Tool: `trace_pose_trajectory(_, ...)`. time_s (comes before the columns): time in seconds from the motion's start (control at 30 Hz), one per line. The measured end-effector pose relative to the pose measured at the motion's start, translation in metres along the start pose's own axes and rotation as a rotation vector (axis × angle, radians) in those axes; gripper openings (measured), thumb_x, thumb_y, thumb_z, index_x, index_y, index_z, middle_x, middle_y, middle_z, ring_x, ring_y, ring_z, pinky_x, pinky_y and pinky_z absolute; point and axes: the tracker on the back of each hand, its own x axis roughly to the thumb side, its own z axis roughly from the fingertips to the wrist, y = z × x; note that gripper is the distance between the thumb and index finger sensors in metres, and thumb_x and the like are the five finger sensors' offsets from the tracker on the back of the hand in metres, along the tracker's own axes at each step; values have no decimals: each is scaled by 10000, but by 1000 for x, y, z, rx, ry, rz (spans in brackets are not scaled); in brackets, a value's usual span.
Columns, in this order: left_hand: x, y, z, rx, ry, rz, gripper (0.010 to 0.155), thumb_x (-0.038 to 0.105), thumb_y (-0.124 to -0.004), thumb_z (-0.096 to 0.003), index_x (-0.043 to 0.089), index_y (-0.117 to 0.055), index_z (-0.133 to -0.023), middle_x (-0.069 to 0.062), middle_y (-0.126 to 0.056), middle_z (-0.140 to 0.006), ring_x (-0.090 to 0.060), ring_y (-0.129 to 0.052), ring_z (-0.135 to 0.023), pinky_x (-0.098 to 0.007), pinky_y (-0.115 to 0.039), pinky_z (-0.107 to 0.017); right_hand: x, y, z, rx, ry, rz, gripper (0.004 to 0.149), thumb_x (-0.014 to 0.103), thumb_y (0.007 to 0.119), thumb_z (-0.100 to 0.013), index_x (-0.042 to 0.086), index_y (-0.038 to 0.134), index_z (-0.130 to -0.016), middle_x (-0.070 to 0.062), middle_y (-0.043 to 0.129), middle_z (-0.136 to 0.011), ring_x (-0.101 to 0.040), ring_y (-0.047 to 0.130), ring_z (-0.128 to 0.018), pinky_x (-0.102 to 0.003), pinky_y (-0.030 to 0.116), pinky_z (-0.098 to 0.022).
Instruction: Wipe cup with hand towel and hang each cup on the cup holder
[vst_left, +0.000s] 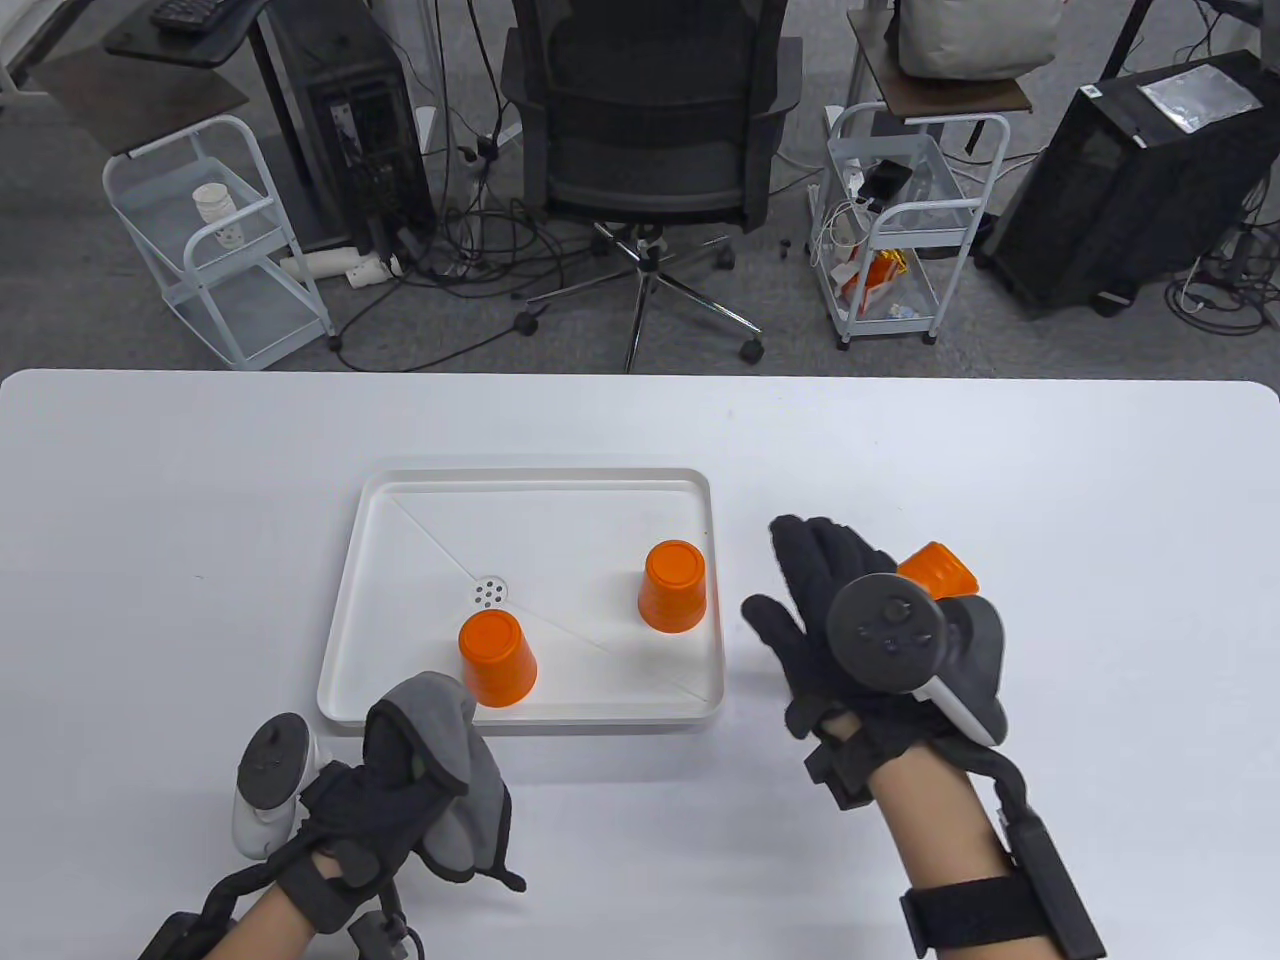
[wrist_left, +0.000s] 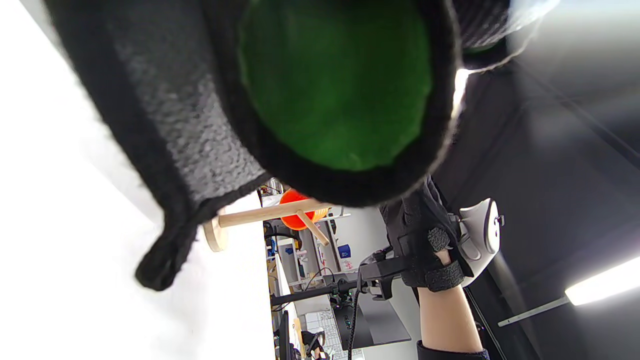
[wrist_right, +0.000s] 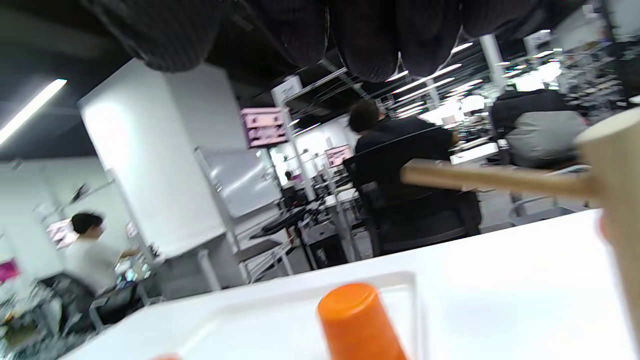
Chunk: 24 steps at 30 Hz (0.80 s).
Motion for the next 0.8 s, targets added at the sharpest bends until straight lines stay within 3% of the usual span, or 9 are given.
trace_pose_trajectory(0.13,0,0,0,-3,-4,-4,808,601,-692,-496,387,-101,-1004,-34,-108,-1138,-323,-841,-780,-586,-710,-610,34,37,-6,86,-107,107,718,518,694,-483,164,514,-1081,-210,604,-1128,-522,633,-989,-636,528,-729)
trace_pose_trajectory(0.27,0,0,0,-7,-4,-5,808,601,-692,-497,386,-101,-1004,-35,-109,-1139,-324,-840,-780,-587,-709,-610,48,67,-18,152,-130,175,728,527,684,-483,170,487,-1086,-207,572,-1141,-523,603,-1004,-643,508,-735)
trace_pose_trajectory(0.5,-1,0,0,-12,3,2,809,598,-694,-497,385,-102,-1005,-34,-108,-1139,-326,-838,-782,-589,-706,-612,45,120,-50,261,-41,229,761,528,678,-486,166,403,-1096,-214,433,-1176,-549,483,-1031,-669,416,-747)
trace_pose_trajectory(0.8,-1,1,-1,-10,4,11,808,599,-693,-498,386,-101,-1005,-32,-107,-1140,-327,-837,-784,-589,-705,-614,32,161,-82,322,95,301,810,541,663,-489,186,264,-1097,-209,201,-1193,-576,308,-1046,-693,307,-751)
